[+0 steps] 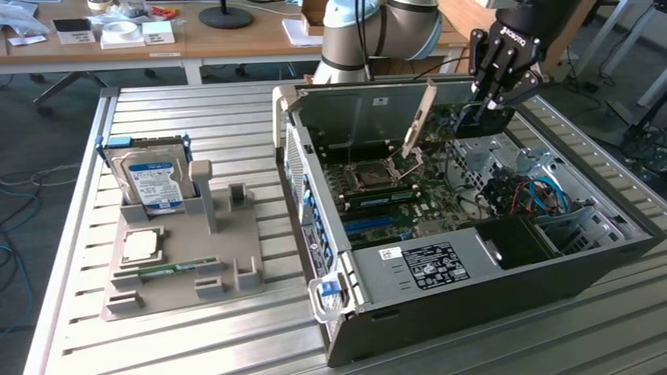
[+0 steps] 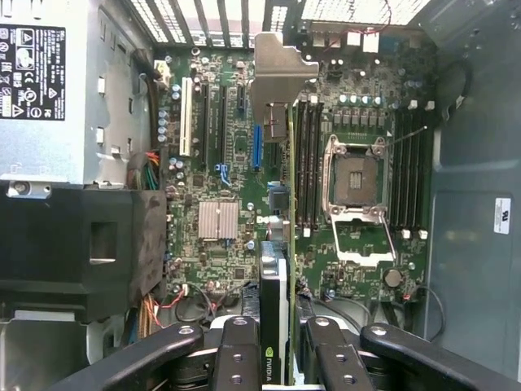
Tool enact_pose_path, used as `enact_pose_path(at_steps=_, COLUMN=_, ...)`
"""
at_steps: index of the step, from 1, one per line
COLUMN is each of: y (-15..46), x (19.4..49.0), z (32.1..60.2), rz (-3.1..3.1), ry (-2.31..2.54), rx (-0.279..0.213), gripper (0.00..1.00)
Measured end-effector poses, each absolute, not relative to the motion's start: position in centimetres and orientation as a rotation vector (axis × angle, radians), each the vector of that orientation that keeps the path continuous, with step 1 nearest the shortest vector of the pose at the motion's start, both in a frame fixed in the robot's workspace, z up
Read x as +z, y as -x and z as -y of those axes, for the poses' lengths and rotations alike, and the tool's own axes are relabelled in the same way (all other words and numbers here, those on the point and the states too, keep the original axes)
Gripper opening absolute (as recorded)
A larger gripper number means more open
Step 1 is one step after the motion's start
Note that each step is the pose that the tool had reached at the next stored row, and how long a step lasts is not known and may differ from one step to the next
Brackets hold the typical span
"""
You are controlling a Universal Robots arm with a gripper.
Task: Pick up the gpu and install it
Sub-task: 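Insert the gpu into the slot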
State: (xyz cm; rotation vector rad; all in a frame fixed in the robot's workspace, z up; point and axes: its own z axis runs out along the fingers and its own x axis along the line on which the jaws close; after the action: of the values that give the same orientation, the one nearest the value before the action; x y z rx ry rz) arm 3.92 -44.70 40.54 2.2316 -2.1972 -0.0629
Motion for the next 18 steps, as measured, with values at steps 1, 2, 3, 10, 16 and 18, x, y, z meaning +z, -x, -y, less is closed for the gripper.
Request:
enact_pose_path(at_steps=1, y=-3.9, x=40.5, z=44.7, rz=2.197, ry=-2.232, rx=-0.063, gripper=0.27)
enact_pose_path(at_steps=2, y=-3.9, x=40.5, z=44.7, rz=2.197, ry=-2.231, rx=-0.063, gripper=0.27)
enact_pose_path(at_steps=3, y=-3.9, x=40.5, z=44.7, rz=2.197, ry=-2.232, rx=-0.063, gripper=0.27)
enact_pose_path(at_steps=10, y=-3.7, x=40.5, z=44.7, rz=2.198, ry=-2.232, rx=-0.063, gripper=0.27)
enact_pose_path(at_steps=16, y=-2.9, x=40.4, z=44.7, rz=2.197, ry=-2.232, rx=-0.063, gripper=0.27)
enact_pose_path(at_steps=18, y=-2.7, x=40.3, z=44.7, rz=2.198, ry=-2.232, rx=-0.063, gripper=0.27)
